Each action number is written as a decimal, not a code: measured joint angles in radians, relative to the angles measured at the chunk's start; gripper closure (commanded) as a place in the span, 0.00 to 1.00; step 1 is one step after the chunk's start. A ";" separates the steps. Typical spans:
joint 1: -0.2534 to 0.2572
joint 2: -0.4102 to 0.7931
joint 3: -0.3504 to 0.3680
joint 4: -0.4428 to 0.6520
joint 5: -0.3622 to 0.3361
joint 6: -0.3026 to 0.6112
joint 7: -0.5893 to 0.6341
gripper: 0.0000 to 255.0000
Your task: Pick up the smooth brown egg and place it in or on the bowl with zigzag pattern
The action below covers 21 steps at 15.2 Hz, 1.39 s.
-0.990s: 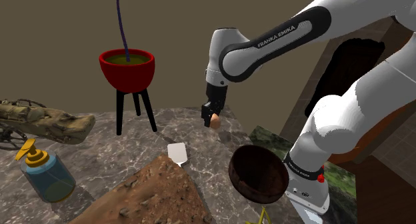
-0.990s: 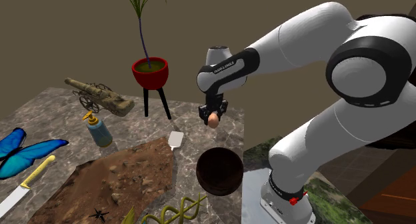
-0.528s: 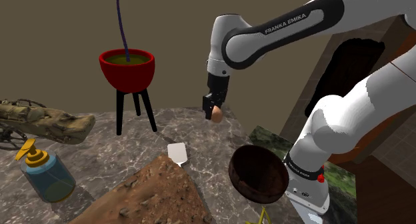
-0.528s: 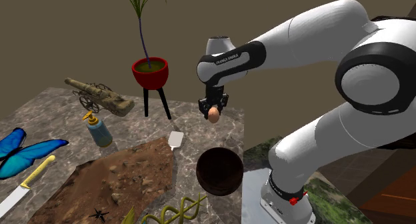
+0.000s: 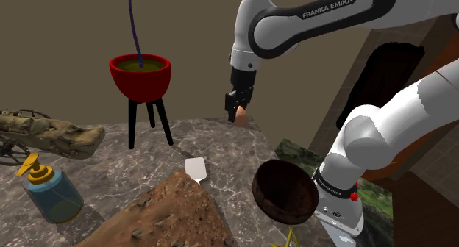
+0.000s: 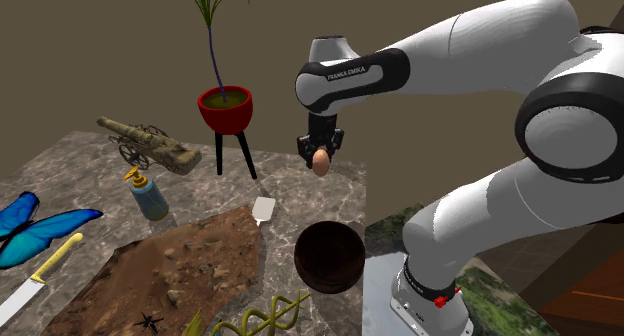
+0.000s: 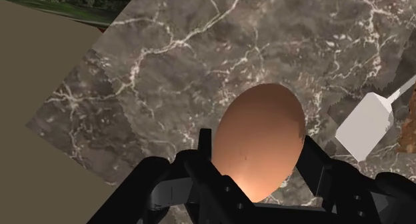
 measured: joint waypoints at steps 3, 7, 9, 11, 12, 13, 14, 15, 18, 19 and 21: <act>-0.001 -0.015 -0.004 0.029 -0.004 -0.044 0.005 1.00; -0.002 -0.035 -0.008 0.067 -0.008 -0.101 0.013 1.00; 0.003 -0.055 -0.005 0.069 -0.005 -0.123 0.021 1.00; 0.020 -0.114 0.007 0.029 0.013 -0.139 0.041 1.00; 0.031 -0.145 0.017 0.009 0.024 -0.146 0.054 1.00; 0.044 -0.188 0.025 -0.022 0.036 -0.157 0.067 1.00; 0.054 -0.217 0.033 -0.033 0.046 -0.172 0.080 1.00; 0.069 -0.248 0.047 -0.050 0.061 -0.182 0.100 1.00; 0.112 -0.353 0.078 -0.115 0.102 -0.214 0.146 1.00; 0.124 -0.381 0.086 -0.129 0.113 -0.226 0.160 1.00; 0.158 -0.445 0.113 -0.161 0.146 -0.250 0.199 1.00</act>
